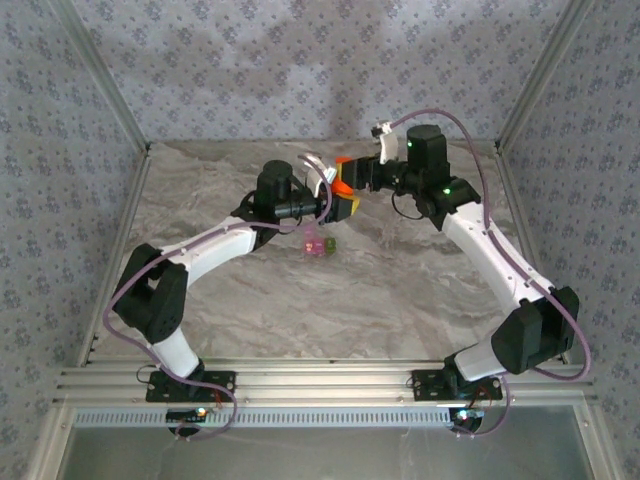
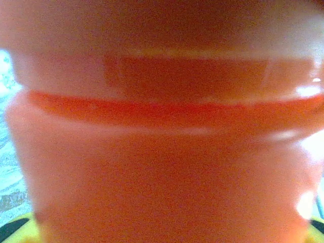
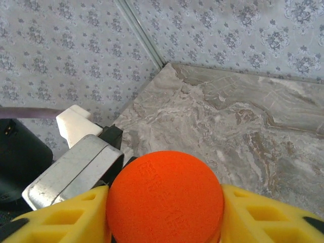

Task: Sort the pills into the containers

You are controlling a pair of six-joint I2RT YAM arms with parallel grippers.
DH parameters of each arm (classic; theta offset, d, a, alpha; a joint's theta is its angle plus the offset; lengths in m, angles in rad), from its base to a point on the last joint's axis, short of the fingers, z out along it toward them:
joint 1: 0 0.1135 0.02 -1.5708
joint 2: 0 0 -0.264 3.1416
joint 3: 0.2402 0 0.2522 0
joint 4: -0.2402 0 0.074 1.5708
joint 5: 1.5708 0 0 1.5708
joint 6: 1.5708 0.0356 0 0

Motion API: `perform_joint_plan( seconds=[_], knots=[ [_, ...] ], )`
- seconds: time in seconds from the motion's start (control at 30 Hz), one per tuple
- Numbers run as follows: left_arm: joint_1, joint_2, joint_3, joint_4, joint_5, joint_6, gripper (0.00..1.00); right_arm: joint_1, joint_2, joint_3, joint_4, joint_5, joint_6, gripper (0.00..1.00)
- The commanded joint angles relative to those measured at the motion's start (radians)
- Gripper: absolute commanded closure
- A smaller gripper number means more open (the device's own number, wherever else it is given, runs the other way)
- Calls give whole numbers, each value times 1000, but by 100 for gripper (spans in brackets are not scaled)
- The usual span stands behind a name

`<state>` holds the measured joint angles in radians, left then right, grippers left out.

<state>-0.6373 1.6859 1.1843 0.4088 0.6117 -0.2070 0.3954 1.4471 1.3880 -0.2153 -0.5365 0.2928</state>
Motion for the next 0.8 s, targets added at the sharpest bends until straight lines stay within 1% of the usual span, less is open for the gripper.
perform_joint_plan(
  seconds=[0.0, 0.03, 0.07, 0.13, 0.27, 0.4, 0.47, 0.57, 0.67, 0.77],
  knots=[
    [-36, -11, 17, 132, -12, 15, 100, 2, 10, -10, -41, -24, 0, 28],
    [-30, -11, 15, 129, -12, 14, 100, -17, -3, -11, -43, -49, -6, 22],
    [-23, -12, 12, 128, -8, 8, 100, -37, -20, -13, -45, -78, -17, 19],
    [-7, -16, 9, 129, 17, -3, 100, -84, -61, -25, -58, -145, -50, 15],
    [26, -37, 4, 111, 110, 1, 100, -184, -142, -45, -94, -315, -122, 13],
    [36, -36, 49, 30, 284, 31, 100, -253, -135, -13, -140, -403, -149, 15],
    [36, -33, 79, -24, 366, 48, 100, -260, -114, 18, -153, -420, -168, 16],
    [34, -25, 120, -120, 447, 83, 100, -258, -67, 74, -194, -485, -199, 16],
    [30, -20, 148, -204, 477, 125, 100, -241, -30, 116, -213, -522, -210, 16],
    [28, -16, 152, -219, 485, 133, 100, -213, -9, 142, -236, -508, -228, 16]
  ],
)
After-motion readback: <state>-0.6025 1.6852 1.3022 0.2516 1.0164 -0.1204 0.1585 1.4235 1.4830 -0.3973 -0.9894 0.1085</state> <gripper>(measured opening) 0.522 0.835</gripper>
